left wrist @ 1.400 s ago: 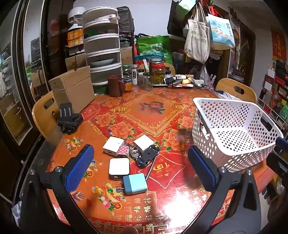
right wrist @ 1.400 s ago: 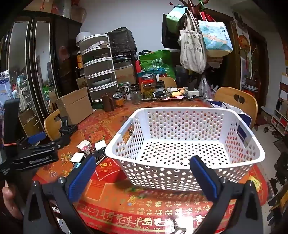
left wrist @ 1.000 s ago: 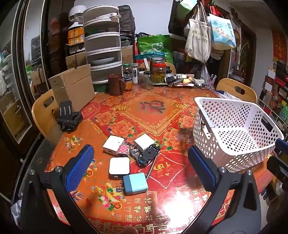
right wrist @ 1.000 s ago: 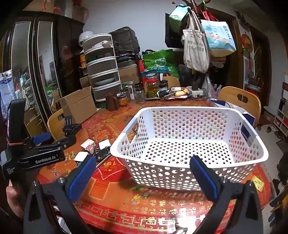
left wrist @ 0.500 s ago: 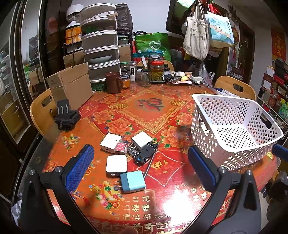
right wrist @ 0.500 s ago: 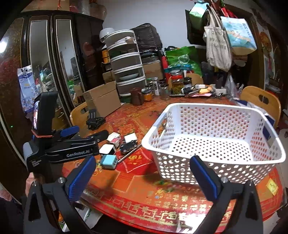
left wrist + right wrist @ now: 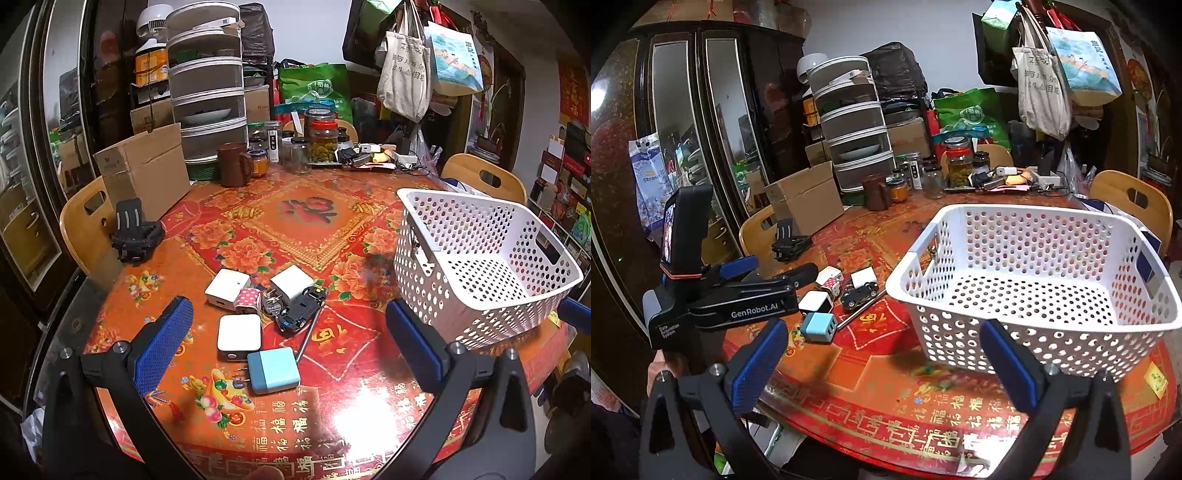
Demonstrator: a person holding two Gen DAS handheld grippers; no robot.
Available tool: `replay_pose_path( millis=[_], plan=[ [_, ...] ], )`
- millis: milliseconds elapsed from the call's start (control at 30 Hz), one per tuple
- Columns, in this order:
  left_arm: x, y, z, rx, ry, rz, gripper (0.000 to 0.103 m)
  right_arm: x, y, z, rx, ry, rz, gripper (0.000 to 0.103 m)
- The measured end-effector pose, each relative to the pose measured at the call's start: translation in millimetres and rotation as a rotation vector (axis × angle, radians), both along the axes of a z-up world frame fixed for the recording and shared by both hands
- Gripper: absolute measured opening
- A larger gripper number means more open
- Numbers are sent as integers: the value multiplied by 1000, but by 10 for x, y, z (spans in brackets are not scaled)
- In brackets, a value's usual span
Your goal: Organize rigid objects
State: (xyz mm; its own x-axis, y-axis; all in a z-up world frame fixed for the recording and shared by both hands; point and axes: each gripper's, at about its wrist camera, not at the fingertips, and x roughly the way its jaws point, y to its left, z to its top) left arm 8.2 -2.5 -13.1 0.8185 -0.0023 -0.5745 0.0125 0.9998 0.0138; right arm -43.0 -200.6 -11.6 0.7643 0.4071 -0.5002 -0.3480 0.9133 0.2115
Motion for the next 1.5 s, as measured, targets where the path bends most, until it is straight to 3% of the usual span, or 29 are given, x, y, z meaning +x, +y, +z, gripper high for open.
replay_pose_path(
  millis=[1300,1500],
  plan=[
    [2,13,-23,4,11,0,103,12,-28,19,-18,4,-18,103],
    [6,27,-39,9,11,5,103,24,-106,36,-42,-1,-67,103]
  ],
)
